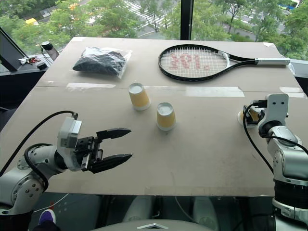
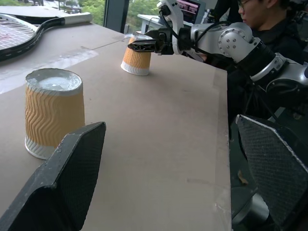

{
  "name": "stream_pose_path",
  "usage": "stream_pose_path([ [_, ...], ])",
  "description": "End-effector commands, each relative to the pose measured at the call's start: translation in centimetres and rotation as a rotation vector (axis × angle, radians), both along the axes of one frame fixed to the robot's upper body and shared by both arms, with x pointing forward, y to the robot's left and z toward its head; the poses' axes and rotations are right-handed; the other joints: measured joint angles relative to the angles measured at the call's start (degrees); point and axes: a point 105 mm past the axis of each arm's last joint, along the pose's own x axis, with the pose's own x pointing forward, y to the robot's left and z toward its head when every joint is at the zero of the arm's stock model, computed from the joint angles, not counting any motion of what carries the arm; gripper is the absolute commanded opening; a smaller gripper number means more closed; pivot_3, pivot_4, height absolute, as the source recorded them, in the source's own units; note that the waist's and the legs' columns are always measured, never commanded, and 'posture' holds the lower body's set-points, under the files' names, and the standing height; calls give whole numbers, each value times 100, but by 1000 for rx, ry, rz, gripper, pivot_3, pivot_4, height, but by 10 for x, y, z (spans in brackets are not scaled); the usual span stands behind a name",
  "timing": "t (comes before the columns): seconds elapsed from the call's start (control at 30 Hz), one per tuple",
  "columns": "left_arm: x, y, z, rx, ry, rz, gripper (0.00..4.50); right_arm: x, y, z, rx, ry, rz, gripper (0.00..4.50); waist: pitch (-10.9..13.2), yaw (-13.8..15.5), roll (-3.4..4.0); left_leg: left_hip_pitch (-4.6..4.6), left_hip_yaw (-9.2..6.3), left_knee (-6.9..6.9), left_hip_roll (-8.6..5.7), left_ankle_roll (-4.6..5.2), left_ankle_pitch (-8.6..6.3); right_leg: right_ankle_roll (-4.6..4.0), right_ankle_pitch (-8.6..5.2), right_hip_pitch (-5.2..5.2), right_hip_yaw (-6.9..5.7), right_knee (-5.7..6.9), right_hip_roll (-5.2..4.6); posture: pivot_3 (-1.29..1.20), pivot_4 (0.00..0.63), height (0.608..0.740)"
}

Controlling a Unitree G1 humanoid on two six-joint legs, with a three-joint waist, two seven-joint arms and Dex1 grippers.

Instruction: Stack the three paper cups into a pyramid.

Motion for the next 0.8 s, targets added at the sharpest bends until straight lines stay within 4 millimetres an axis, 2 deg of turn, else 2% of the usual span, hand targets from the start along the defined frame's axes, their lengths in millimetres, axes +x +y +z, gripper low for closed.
stream_pose_path([
  [0.03,-4,-2,11,4,-72,-12,4500,0,-5,15,3,-66,-11,3174,0,8,0,0,0,0,0,0,0,0,0,0,0,0,0,0,150,740],
  [0.07,-4,-2,11,4,-72,-8,4500,0,-4,15,-4,-69,-7,2506,0,7,0,0,0,0,0,0,0,0,0,0,1,0,0,0,150,740],
  [0.13,-4,-1,10,5,-74,2,4500,0,-2,18,-8,-83,8,2027,0,3,1,0,1,0,0,0,0,0,0,0,2,0,0,0,150,740],
  [0.23,4,3,5,9,-118,94,4500,-3,25,33,-43,-134,157,2022,4,3,7,0,2,-2,0,0,0,0,0,0,4,-1,0,0,150,740],
  [0.37,0,9,-7,2,-66,105,4500,-16,92,41,-41,-143,502,2022,7,-60,12,1,2,-7,4,1,-1,0,0,-3,9,-2,3,0,150,740],
  [0.43,0,14,-10,5,-55,120,4500,-23,121,41,-47,-135,628,2022,7,-90,11,1,-3,-12,7,1,-1,0,0,-4,18,-3,5,0,150,740],
  [0.5,2,19,-10,5,-47,140,4500,-24,143,37,-59,-118,698,2022,7,-111,11,2,-5,-12,8,5,-3,0,0,-3,18,-2,6,0,150,740],
  [0.57,3,24,-10,6,-43,153,4500,-21,155,31,-75,-104,719,2022,7,-112,9,1,-5,-9,7,5,-3,0,0,-3,16,-3,5,0,150,740],
  [0.8,1,29,-12,18,-46,194,4500,-17,174,24,-103,-88,768,2022,7,-110,8,-4,-3,-6,-2,2,-1,0,0,-4,8,-8,-1,0,150,740],
])
